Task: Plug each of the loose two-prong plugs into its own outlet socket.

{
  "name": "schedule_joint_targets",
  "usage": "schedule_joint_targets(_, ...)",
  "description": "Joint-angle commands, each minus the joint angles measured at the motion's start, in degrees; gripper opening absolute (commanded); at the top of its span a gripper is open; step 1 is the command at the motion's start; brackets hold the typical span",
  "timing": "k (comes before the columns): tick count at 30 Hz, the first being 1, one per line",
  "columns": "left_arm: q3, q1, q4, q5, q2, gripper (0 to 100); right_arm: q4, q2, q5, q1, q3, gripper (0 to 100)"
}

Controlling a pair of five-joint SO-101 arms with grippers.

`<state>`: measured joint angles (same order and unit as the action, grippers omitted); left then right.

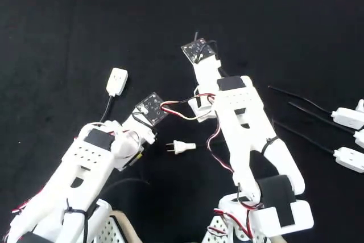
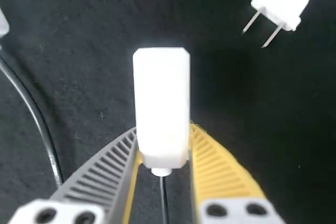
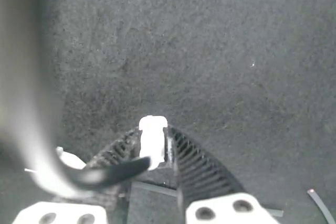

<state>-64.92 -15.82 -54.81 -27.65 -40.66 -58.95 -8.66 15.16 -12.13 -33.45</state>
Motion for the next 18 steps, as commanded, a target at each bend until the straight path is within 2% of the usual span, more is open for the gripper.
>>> schedule_joint_targets(1,0.8,-0.5,-0.4,0.3,-1.4,22,-0.4,-0.2,0.4,0.8,3.8,1.1)
schedule_joint_targets(3,1.1,0.7,0.0,0.4,-1.8,28,-0.3,-0.2,0.4,0.8,3.8,1.1)
schedule_joint_targets(8,4.0,4.6,0.7,0.0,-1.2,25,-0.3,-0.2,0.4,0.8,3.7,1.1)
schedule_joint_targets(14,3.6,10.2,6.2,-3.8,-1.2,25,-0.4,-0.2,0.4,0.8,3.6,1.1)
schedule_joint_targets(16,3.6,10.5,4.7,-3.6,-1.9,25,-0.4,-0.2,0.4,0.8,3.6,1.1)
schedule_joint_targets(18,4.6,8.2,-0.1,-2.7,-3.1,25,-0.4,-0.2,0.4,0.8,3.6,1.1)
